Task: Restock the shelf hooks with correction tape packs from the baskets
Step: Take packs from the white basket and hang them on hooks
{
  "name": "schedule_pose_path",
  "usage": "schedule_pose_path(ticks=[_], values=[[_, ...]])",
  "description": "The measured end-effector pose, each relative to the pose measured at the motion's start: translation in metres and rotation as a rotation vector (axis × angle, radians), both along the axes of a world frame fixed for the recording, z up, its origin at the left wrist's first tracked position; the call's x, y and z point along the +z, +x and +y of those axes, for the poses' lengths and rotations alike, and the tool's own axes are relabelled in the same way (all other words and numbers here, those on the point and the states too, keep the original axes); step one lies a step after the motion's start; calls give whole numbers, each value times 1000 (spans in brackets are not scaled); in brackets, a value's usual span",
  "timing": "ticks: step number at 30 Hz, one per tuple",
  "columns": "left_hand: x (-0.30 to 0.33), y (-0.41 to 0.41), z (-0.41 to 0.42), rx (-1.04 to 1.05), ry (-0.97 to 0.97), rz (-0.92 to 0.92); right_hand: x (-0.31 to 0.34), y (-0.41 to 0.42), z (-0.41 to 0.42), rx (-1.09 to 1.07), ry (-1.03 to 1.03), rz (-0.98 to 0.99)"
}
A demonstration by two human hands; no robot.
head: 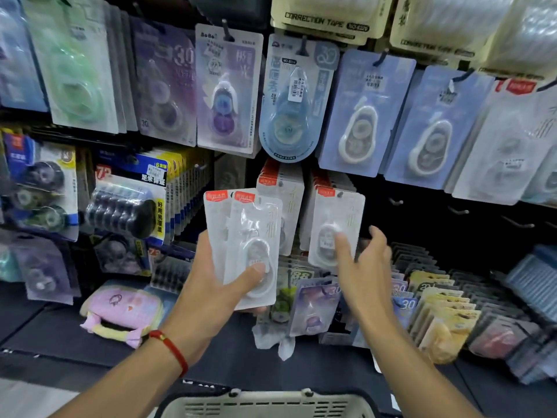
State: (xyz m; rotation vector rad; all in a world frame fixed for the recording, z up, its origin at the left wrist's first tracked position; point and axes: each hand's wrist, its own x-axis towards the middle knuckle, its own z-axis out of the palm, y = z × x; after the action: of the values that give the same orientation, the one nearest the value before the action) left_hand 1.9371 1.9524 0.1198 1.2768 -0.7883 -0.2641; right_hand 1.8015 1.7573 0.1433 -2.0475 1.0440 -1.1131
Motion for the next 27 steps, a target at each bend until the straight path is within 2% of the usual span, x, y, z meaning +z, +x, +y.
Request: schedule_pose_path(ticks=[3,4,7,9,14,17,20,22,24,27], values=[[0,-1,0,5,-2,-5,-16,-2,5,40,-450,187],[0,-1,0,7,-3,-4,-20,0,2,91,-533,295],[0,-2,-1,-3,0,3,-25,8,-9,167,-544,591],[0,-5,-2,-17,1,7,-25,11,-13,179,-530,642],[-1,-11,-4,-57,14,12,-26,7,-14,218,-484,517],[-3,-13,-8,-60,30,6,-24,-2,-9,184,-403,358],[-4,-15,-11,-76,31,2,-16,-12,1,251,-212,104],[-5,-18,-14,-133,8,28,-8,-14,16,401,32,-30],[-5,-21,-15,-193,-24,71,-6,-14,30,546,185,-17],[-2,-25,-17,-212,-43,109,-11,-11,38,585,256,-42]])
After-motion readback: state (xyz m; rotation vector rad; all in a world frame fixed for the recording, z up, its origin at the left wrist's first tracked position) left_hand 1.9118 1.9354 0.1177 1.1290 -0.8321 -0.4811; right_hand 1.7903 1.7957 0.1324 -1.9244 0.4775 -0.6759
